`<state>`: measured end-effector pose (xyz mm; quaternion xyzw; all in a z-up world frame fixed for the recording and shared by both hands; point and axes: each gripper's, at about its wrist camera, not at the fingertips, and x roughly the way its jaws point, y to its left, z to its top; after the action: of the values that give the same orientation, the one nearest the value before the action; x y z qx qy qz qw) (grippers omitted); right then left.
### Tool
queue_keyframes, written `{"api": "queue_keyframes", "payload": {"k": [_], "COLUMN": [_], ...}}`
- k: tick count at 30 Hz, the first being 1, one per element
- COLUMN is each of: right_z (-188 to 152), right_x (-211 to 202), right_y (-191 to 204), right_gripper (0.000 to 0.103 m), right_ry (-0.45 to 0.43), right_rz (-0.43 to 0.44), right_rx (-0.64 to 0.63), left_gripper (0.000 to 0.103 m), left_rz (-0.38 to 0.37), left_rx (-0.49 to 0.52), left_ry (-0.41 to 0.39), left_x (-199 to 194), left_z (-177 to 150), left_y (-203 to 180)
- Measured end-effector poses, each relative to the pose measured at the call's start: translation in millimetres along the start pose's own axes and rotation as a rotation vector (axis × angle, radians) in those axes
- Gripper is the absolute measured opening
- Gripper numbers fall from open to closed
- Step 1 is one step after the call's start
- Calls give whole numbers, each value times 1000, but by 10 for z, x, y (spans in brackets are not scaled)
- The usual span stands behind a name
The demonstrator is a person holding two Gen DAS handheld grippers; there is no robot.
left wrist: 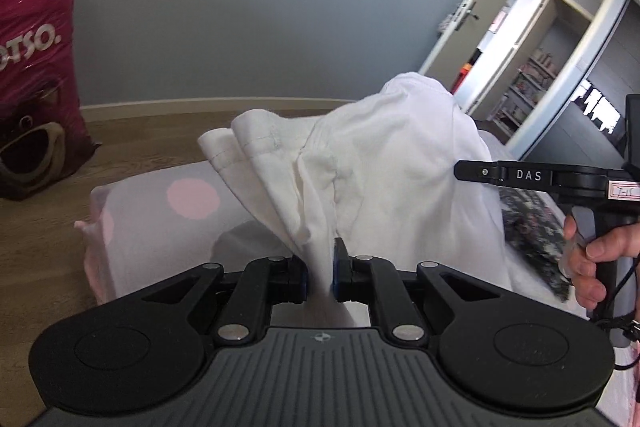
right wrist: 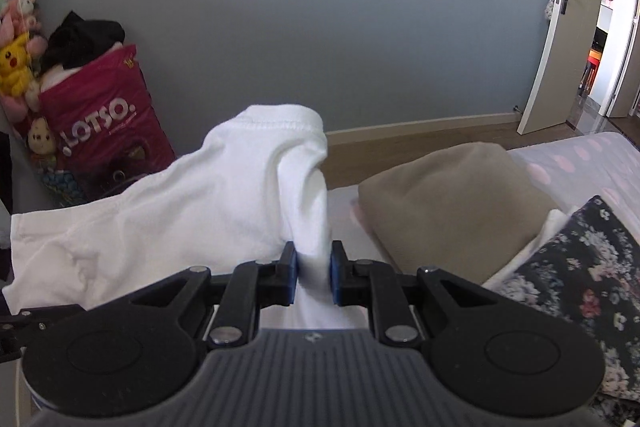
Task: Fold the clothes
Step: 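Carry the shirt with both grippers toward the clothes stack, then lower the shirt onto the folded stack and open both grippers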
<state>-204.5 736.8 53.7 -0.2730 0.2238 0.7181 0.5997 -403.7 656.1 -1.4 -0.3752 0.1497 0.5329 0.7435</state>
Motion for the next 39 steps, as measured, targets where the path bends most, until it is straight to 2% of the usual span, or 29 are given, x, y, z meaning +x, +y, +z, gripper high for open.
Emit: {"api": "queue_keyframes", "payload": {"k": [6,12,18,19,22,25,28,31,35,39], "right_z": [-100,-293,-384,-386,-365,-354,-403,-505,-714,-927], "right_x": [471,816,1074,1072,989,747,456,210,67,137], "right_y": [-90,-280,-325,-343,-415,-533,-592,-559,-425,-287], "right_gripper": [19,19,21,22,37,37,35,35,35,35], "right_ry": [37,84,111,110,96,56,31,27,72,123], "right_rz": [1,32,47,42,8,-13,29,95,168,136], "right_rx": [38,94,146,158,210,234,237,223,181,127], "left_gripper": [9,9,10,11,18,21,21,21,20,12], "left_rz": [74,112,171,182,214,272,331,235,112,140], "left_rx": [39,57,103,105,111,138,173,202,260,348], "left_ry": [35,80,93,83,53,-7,-77,-86,48,162], "left_x": [286,395,473,450,382,204,-14,-167,-60,166], "left_z": [-69,-121,-134,-129,-116,-100,-84,-95,-225,-373], "left_y": [37,110,-18,-29,-62,-180,-335,-562,-842,-916]}}
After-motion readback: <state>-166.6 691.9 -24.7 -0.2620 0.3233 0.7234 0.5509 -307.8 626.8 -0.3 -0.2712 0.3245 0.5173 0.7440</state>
